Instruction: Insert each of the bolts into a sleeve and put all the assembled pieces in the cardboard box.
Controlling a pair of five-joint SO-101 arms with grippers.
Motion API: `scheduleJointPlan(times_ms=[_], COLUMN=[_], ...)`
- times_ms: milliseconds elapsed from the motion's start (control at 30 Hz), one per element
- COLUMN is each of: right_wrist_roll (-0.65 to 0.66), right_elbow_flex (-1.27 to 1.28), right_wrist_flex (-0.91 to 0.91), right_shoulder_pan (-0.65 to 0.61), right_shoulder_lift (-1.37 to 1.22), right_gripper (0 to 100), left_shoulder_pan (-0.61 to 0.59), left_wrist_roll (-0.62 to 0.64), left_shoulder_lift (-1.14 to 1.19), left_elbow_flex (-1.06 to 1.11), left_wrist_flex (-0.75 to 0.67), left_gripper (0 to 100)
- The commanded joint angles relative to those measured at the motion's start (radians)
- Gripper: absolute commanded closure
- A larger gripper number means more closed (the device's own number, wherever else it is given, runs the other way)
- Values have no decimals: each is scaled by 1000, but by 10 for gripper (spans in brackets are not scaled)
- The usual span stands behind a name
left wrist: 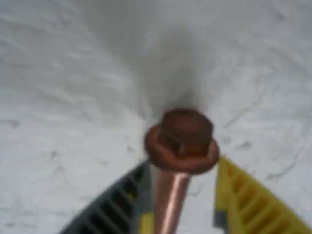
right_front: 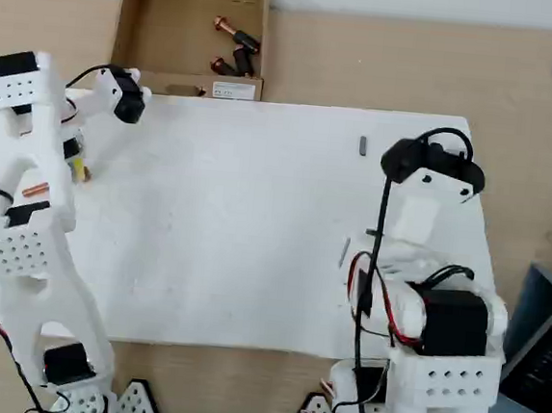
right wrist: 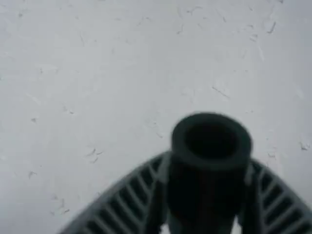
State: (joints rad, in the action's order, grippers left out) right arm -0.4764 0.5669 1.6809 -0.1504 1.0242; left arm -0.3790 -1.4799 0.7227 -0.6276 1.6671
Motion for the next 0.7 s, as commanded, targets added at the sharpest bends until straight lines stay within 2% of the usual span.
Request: scheduleJointPlan(times_ms=[0, 533, 667], right_wrist_roll=[6, 6, 6], right_elbow_flex=[2, 2, 1], right_wrist_flex=[-21, -51, -51], right_shoulder_pan=[-4, -7, -8], right_shoulder_lift=[15, 15, 15], right_gripper=[989, 989, 989], left_shoulder_pan=[6, -32, -49], left_wrist_roll=[-2, -25, -29], left_shoulder_lift=[8, 7, 7], left_elbow_flex=[-51, -44, -49], left_wrist_flex=[-9, 69, 69], left_gripper=[904, 902, 874])
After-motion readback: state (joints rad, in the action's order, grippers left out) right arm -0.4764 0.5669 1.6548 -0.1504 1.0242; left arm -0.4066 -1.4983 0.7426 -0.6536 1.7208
